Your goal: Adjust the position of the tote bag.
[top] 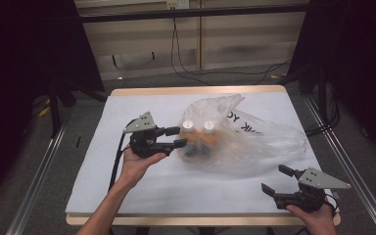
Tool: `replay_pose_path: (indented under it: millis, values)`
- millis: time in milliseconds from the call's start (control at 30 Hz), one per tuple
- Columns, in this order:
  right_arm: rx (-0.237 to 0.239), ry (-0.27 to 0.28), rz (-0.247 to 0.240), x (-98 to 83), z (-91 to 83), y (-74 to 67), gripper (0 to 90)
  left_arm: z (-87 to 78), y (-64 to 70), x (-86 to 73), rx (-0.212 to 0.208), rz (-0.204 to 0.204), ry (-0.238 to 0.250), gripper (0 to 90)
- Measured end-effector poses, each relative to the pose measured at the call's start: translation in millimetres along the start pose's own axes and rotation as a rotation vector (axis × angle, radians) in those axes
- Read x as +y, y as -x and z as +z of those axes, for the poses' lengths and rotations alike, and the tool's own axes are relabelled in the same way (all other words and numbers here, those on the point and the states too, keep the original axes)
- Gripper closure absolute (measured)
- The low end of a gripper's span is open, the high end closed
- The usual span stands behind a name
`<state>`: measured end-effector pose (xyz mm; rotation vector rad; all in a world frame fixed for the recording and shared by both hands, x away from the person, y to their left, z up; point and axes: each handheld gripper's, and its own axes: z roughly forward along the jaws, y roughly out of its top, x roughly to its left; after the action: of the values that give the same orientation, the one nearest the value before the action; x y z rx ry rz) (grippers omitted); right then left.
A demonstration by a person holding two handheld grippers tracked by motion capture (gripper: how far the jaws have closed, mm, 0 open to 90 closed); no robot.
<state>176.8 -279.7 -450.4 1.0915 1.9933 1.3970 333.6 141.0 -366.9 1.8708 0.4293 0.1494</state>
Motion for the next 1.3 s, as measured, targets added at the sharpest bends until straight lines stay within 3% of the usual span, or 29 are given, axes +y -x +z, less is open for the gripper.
replay_pose_path:
  millis: [333, 400, 533, 767, 1133, 1167, 1300]
  values:
    - [0.005, -0.004, 0.002, 0.0, -0.2, 0.5, 13.0, 10.7, -7.1, 29.1, -0.044, 0.016, 0.006, 50.6]
    - [0.007, -0.005, 0.004, 0.0, -0.3, 0.4, 12.9, 14.8, -8.3, 34.9, -0.053, 0.025, -0.007, 50.4]
    - [-0.002, 0.009, 0.005, 0.8, -1.5, -0.1, 13.5, 23.1, -12.4, 48.3, -0.029, 0.049, -0.043, 51.6]
    - [0.005, 0.0, 0.006, 0.3, -1.3, 0.8, 13.5, 38.5, -19.8, 58.5, -0.072, 0.057, -0.076, 49.4]
    - [0.013, -0.016, 0.01, -0.2, 0.0, 0.7, 13.5, 61.4, -26.5, 87.0, -0.077, 0.076, -0.121, 49.3]
    - [0.016, -0.015, 0.009, -0.1, -0.1, 0.5, 13.5, 67.5, -27.1, 92.5, -0.075, 0.094, -0.141, 50.2]
    - [0.021, -0.012, 0.01, -0.2, -0.4, 0.3, 13.5, 81.9, -26.8, 102.8, -0.08, 0.104, -0.182, 51.4]
